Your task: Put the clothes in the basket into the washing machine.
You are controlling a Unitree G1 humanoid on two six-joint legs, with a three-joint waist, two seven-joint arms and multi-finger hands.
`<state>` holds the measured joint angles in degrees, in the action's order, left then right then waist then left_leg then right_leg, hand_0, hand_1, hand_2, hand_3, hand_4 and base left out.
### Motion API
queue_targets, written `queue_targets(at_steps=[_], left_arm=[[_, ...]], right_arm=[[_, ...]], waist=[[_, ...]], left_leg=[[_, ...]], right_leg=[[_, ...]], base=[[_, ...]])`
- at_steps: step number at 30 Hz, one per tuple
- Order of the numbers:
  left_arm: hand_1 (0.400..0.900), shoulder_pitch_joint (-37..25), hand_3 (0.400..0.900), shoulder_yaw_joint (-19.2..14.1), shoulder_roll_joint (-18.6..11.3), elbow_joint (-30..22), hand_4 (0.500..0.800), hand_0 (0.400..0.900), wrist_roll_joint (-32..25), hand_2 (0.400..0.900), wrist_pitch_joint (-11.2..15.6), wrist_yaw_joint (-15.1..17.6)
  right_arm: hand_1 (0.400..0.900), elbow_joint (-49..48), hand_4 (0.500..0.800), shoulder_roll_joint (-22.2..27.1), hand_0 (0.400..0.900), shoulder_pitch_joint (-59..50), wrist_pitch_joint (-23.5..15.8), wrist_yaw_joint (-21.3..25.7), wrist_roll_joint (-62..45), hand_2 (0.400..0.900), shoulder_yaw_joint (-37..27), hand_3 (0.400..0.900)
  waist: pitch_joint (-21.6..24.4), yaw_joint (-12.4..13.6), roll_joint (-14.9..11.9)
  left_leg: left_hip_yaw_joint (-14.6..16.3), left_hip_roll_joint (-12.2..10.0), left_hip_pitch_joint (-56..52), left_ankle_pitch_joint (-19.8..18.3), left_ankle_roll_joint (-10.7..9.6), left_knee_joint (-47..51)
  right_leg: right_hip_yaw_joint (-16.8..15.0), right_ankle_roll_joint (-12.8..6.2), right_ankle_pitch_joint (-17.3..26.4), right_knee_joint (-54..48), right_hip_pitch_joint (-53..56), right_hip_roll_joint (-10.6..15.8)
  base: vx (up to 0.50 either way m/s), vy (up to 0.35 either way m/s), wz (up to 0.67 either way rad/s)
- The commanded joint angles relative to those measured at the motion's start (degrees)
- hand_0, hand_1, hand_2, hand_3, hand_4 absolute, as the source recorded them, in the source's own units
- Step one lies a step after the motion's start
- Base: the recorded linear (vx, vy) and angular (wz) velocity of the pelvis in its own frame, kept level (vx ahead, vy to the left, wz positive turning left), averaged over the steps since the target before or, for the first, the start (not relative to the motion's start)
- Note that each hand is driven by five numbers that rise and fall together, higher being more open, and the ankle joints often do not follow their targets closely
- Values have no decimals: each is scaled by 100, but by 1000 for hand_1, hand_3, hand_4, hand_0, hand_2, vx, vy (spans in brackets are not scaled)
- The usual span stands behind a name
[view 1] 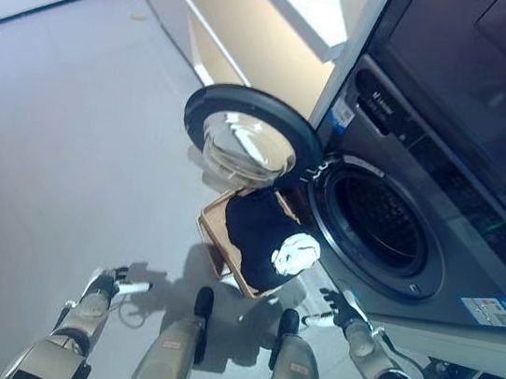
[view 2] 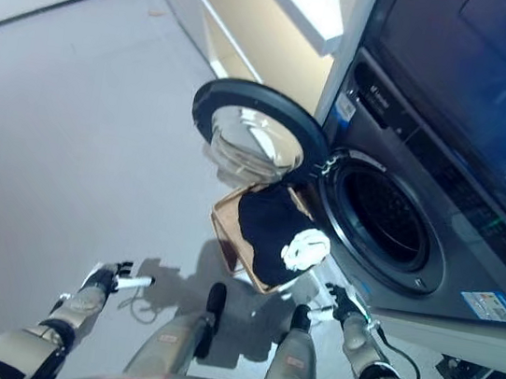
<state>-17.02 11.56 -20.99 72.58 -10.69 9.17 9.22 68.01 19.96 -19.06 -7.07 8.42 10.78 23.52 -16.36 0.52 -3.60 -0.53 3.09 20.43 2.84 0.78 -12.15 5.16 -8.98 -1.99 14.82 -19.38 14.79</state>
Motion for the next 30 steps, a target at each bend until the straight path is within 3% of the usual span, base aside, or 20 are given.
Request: queue_targets(at_steps=[1, 7, 16, 21, 30], left_arm=[[900, -222, 900, -184, -57, -129, 800, 900, -386, 900, 267, 317], [900, -681, 900, 90, 97, -265, 800, 900, -697, 900, 359, 550], [900, -1188, 900, 384, -2, -519, 800, 900, -941, 900, 411, 752], [900, -1213, 900, 568, 52, -933, 800, 900, -1139, 900, 490, 841], [900, -1227, 900, 711, 67, -1316, 800, 900, -1313, 900, 562, 962]], right_arm=[[900, -289, 800, 512, 900, -387, -37, 448, 195, 900, 187, 900], [900, -61, 800, 693, 900, -1335, 114, 964, 672, 900, 688, 900], [900, 330, 800, 949, 900, -2437, 425, 1778, 1600, 900, 1297, 900], [900, 551, 800, 1194, 900, -2755, 637, 2330, 1796, 900, 1242, 900], [900, 658, 800, 1543, 900, -3165, 833, 2851, 1854, 900, 1194, 900]], waist=[[-224, 71, 25], [-719, 125, 169], [-1191, 234, 436], [-1294, 305, 619], [-1343, 381, 818]], left_leg=[[-286, -120, 607, -78, -340, -281], [-359, -120, 1293, 38, -396, -412], [-375, -93, 2186, 100, -464, -720], [-352, -61, 2730, 104, -512, -944], [-374, -11, 3505, -47, -524, -1529]], right_leg=[[-101, -69, 947, -558, 223, 151], [-116, -76, 891, -321, -468, 158], [-196, -64, 806, 201, -1437, 179], [-240, -71, 709, 558, -1990, 254], [-370, -18, 370, 1417, -2829, 326]], base=[[-103, -47, 8], [-101, -37, 7], [-71, -9, 3], [-38, 17, 4], [-2, 0, 5]])
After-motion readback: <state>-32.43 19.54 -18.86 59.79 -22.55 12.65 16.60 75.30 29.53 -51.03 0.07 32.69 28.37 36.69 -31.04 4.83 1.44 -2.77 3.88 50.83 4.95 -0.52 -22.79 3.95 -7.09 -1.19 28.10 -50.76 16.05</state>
